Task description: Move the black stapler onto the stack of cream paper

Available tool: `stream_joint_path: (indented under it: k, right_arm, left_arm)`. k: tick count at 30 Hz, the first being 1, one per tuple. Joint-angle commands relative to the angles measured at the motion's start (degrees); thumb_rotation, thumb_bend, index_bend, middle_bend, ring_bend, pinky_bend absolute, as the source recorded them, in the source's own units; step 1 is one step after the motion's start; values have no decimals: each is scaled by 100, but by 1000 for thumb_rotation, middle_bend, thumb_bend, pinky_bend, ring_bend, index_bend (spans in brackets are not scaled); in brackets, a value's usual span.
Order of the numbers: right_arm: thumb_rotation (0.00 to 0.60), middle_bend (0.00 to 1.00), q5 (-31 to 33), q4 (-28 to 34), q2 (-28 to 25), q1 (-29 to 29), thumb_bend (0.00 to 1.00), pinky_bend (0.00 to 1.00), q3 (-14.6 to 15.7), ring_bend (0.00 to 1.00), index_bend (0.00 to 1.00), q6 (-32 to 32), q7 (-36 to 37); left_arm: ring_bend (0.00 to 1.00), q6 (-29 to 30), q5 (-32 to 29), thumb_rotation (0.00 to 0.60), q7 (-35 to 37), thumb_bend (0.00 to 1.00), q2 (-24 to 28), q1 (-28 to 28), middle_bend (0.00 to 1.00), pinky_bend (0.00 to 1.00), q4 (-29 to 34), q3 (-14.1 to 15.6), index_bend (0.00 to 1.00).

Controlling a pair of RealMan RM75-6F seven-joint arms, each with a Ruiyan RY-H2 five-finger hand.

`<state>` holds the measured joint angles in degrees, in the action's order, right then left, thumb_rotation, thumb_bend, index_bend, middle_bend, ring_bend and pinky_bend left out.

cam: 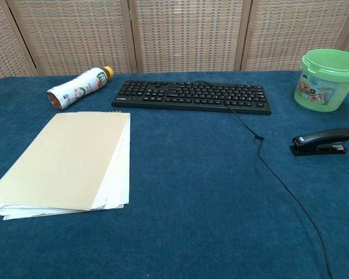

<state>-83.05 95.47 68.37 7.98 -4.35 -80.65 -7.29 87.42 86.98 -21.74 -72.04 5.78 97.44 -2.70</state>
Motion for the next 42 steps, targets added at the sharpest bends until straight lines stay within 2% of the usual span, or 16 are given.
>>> stream_joint_path:
  k: [1, 21, 29, 34, 37, 38, 42]
  right_arm:
    - [600, 0, -2, 0, 5, 1, 92, 0, 1, 0, 57, -2, -4]
    - [600, 0, 57, -2, 14, 14, 89, 0, 2, 0, 90, 60, 47]
    - [600, 0, 27, -148, 135, 79, 106, 0, -83, 0, 209, 38, 169]
    - [600, 6, 252, -347, 306, 324, 134, 9, -218, 0, 267, 406, 60]
    - [600, 31, 549, -501, 458, 644, 167, 36, -422, 0, 300, 836, -122]
    - [600, 41, 800, -655, 568, 886, 179, 47, -575, 0, 310, 1176, -246]
    - [600, 72, 1189, -879, 739, 1191, 204, 84, -775, 0, 331, 1531, -472]
  left_arm:
    - [0, 5, -4, 600, -2, 239, -1, -1, 0, 0, 5, -4, 0]
    - [0, -9, -26, 600, -29, 240, 30, -3, 0, 0, 43, -2, 0]
    - [0, 19, -15, 600, -114, 239, 11, -14, 0, 0, 69, 1, 0]
    - [0, -8, -77, 600, -109, 239, 2, -1, 0, 0, 48, -30, 0]
    - [0, -25, -103, 600, -114, 239, -3, 6, 0, 0, 39, -39, 0]
    - [0, -29, -109, 600, -113, 239, -5, 8, 0, 0, 38, -40, 0]
    - [0, -48, -126, 600, -117, 239, -9, 15, 0, 0, 31, -40, 0]
